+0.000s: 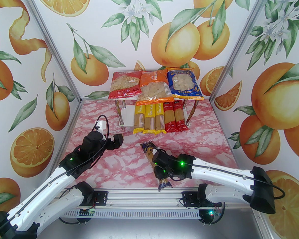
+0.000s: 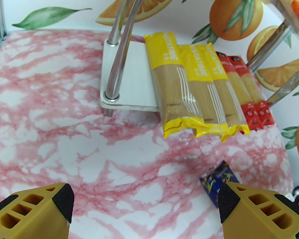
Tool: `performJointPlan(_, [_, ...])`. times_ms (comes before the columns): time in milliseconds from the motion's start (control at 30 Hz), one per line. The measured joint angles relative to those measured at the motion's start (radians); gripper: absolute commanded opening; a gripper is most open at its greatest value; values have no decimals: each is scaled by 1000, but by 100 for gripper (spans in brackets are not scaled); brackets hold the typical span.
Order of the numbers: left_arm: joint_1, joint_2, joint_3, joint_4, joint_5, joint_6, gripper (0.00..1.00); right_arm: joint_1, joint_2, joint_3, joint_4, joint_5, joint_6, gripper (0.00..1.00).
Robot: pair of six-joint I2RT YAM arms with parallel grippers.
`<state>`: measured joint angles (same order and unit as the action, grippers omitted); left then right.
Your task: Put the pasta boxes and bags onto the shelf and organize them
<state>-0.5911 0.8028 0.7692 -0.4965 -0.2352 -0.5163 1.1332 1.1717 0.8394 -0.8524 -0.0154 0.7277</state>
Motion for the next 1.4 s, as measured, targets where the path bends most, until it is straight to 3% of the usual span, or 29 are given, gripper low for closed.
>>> performJointPlan(367, [24,14,79,-46,-1,24,100,47,1,104,-83,-120,-80,0])
performJointPlan(600, [43,-18,89,-84,-1,29,100,32,81,227,9,-112,-76,0])
performJointPlan(900, [56,-35,138,-127,-2,52,100,-86,175,323,180,-32,-11,0])
performJointPlan(1133, [66,-105,163,-183,-13,65,100,-229,422,550,253,-33,18,0])
performJointPlan(1400, [68,-149,184,-225,-43,82,100,-260,609,733,282,17,24,0])
